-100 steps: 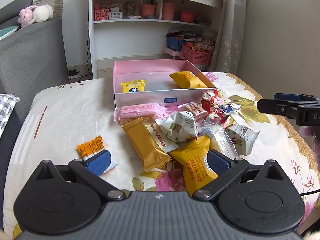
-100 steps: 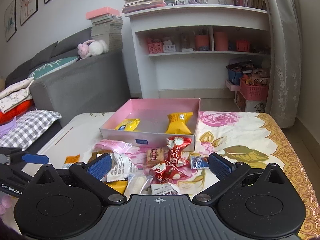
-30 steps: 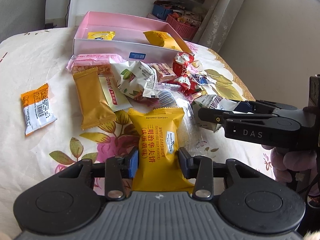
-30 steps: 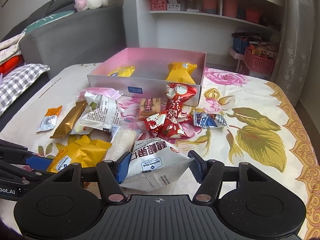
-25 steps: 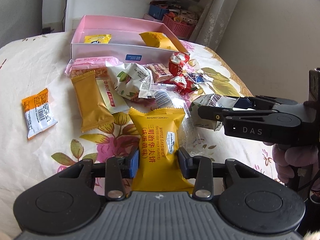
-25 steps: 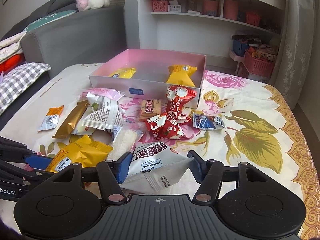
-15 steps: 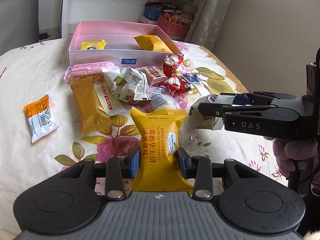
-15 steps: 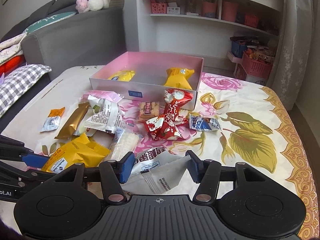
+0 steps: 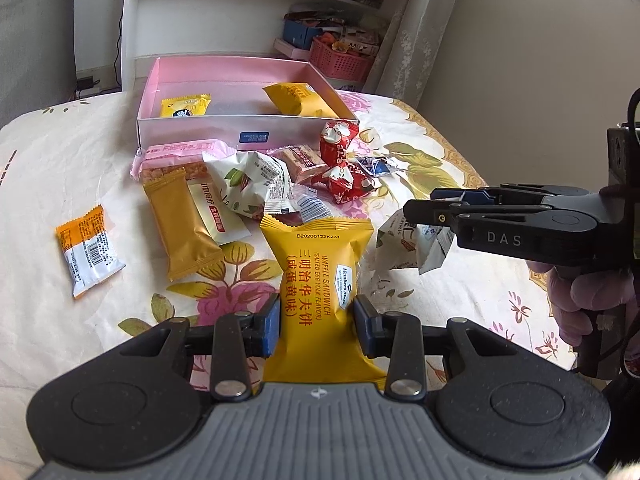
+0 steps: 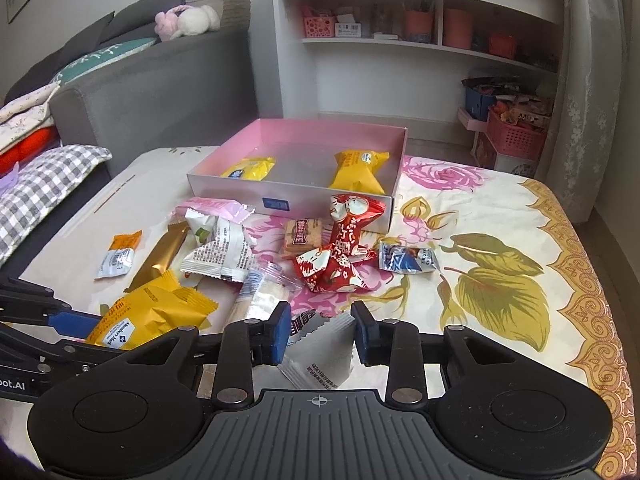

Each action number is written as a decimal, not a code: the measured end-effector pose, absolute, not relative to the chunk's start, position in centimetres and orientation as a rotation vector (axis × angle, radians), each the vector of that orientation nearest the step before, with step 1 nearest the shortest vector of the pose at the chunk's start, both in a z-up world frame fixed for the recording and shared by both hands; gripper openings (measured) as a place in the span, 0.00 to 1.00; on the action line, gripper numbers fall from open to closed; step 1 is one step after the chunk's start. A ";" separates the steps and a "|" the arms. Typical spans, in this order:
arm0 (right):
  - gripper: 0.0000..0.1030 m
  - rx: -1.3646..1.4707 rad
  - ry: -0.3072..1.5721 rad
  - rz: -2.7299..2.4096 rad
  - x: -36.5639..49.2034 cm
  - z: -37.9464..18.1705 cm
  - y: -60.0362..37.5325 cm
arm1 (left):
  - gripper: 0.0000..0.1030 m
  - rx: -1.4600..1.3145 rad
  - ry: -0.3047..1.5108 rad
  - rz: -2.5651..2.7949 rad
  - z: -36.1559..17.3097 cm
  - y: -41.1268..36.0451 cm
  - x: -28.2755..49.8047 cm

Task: Organize snacks
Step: 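Grasp another yellow sandwich-cake packet with left tool while right tool grasps white pecan bag, then lift both packets and carry them over the pink box, then lower both packets into the pink box and open both tools, then move both tools back toward the snack pile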

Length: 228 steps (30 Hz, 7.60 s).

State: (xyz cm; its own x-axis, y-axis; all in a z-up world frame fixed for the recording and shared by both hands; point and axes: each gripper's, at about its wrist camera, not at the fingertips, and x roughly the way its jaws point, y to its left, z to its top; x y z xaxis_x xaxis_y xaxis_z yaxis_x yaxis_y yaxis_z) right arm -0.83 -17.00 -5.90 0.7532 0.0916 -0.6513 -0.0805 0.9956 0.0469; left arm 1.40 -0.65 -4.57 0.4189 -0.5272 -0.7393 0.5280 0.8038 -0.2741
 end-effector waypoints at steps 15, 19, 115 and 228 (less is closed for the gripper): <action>0.65 -0.068 0.931 0.084 -0.2 -8.6 -17.0 | 0.33 0.021 0.950 -0.655 -5.0 -0.9 1.4; 0.50 -0.106 0.985 0.052 0.1 -9.4 -17.3 | 0.33 0.028 0.949 -0.654 -5.0 -1.0 1.4; 0.40 0.213 0.695 -0.073 25.4 -5.5 -20.3 | 0.37 -0.122 0.799 -0.355 -5.4 -6.0 22.4; 0.97 -0.154 0.757 0.163 0.3 -10.6 -8.0 | 0.94 0.077 0.837 -0.253 -8.7 7.1 8.7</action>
State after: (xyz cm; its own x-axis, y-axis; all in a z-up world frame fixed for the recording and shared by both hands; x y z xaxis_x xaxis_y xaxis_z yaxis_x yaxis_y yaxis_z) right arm 0.30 -8.00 -10.63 0.7157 0.0916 -0.6924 -0.2022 0.9761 -0.0798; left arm 8.67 7.14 -8.67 0.6417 -0.1914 -0.7427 0.2521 0.9672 -0.0315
